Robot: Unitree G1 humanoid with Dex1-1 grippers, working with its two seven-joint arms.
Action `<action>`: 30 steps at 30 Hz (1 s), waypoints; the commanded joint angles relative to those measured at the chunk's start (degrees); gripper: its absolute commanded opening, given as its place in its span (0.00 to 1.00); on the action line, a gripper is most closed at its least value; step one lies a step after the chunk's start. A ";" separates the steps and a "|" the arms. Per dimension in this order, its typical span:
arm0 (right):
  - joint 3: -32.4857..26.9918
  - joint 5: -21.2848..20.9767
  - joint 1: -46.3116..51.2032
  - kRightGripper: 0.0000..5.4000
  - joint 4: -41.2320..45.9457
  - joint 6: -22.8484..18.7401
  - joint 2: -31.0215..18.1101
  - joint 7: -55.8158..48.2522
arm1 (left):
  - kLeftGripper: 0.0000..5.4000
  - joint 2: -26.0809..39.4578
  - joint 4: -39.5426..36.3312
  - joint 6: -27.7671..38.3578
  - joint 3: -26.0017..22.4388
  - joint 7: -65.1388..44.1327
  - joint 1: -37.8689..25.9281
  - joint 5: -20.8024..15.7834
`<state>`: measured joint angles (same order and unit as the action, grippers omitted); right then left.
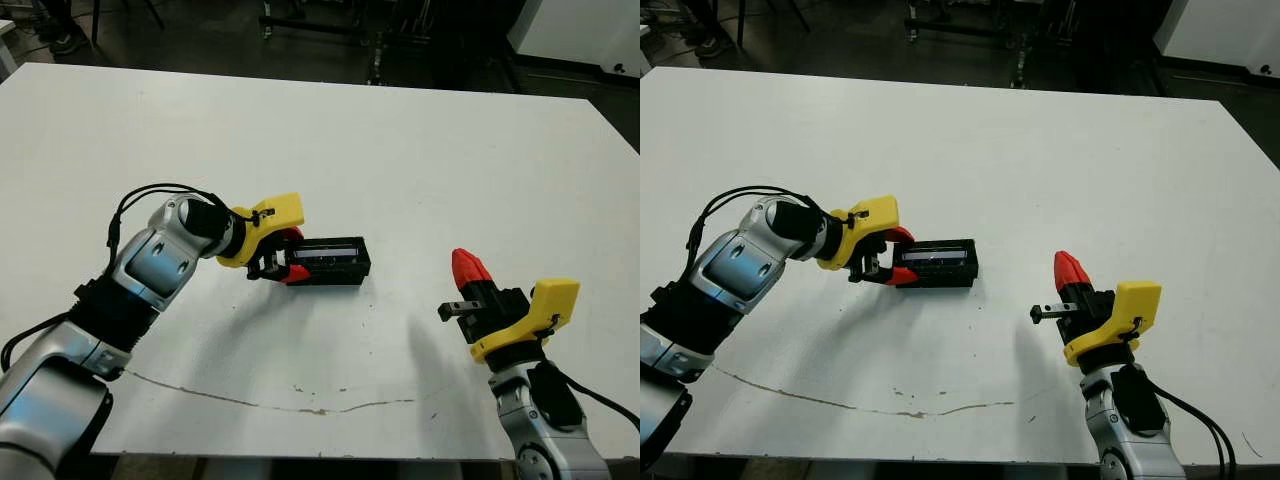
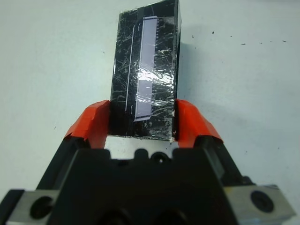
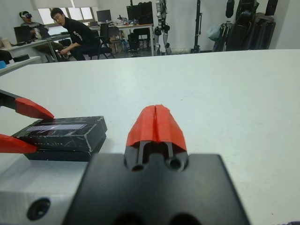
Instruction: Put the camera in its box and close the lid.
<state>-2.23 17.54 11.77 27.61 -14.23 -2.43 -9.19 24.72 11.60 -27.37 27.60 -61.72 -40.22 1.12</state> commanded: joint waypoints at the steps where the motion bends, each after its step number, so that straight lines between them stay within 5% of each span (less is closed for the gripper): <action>1: -0.45 0.14 0.21 0.00 -0.16 -0.31 -0.44 0.24 | 0.57 -1.23 2.73 -0.21 2.93 -4.04 5.09 -1.50; 30: -0.50 0.26 -0.44 0.00 -0.32 -0.24 -0.73 0.04 | 0.57 4.54 1.66 3.69 0.20 -7.20 8.06 -5.32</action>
<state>-2.29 17.61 11.59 27.64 -14.33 -2.48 -8.97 28.55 12.83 -21.74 24.38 -64.76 -37.98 -4.14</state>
